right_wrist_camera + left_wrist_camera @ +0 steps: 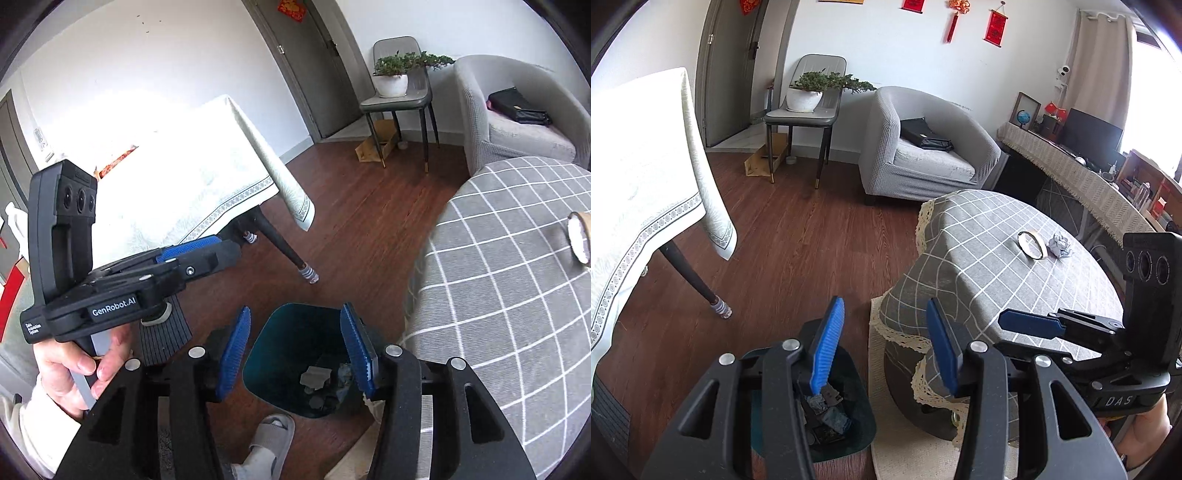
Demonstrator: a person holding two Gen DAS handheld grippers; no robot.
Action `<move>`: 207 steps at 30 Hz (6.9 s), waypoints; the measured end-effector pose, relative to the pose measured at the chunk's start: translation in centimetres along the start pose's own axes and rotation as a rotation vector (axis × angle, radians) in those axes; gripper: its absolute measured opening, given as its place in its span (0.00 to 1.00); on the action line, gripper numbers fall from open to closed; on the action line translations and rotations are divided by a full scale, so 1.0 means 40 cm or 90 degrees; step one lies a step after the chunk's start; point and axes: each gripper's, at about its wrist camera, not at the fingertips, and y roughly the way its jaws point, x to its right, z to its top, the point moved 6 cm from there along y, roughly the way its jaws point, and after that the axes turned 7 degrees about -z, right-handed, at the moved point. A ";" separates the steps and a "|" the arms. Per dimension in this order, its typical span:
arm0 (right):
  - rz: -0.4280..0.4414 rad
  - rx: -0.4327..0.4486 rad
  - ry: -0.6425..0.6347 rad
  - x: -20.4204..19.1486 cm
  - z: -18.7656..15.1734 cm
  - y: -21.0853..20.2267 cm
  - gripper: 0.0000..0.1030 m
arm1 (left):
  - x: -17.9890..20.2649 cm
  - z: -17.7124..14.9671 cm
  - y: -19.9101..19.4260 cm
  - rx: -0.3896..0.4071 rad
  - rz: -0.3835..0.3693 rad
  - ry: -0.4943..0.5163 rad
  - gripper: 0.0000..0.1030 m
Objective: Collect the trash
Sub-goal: 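Move both open tools back toward the tape roll and crumpled paper, then close left tool on the brown tape roll while right tool grips the crumpled paper, then carry the tape roll and paper ball over the teal bin, then open left tool to drop the tape roll while right tool releases the paper into the bin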
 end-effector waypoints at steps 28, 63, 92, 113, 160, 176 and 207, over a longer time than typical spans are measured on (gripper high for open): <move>-0.151 0.075 0.098 0.474 0.022 -0.248 0.56 | 0.364 0.086 0.312 -0.031 -0.111 0.074 0.65; -0.279 -0.006 0.082 0.743 0.068 -0.225 0.68 | 0.502 0.115 0.627 -0.157 -0.068 0.120 0.38; -0.300 -0.009 0.039 0.628 0.073 -0.176 0.49 | 0.431 0.082 0.503 -0.128 -0.113 0.108 0.18; -0.257 0.013 0.011 0.410 0.019 -0.150 0.49 | 0.289 0.027 0.279 -0.081 -0.077 0.085 0.18; -0.094 -0.044 -0.096 -0.096 0.000 0.182 0.49 | -0.297 -0.280 0.105 -0.216 0.080 -0.046 0.18; -0.071 -0.076 -0.100 -0.158 0.001 0.295 0.49 | -0.396 -0.336 0.087 -0.248 0.085 -0.083 0.45; -0.131 -0.238 -0.145 -0.150 -0.171 0.475 0.52 | -0.352 -0.111 -0.086 -0.046 0.063 -0.073 0.36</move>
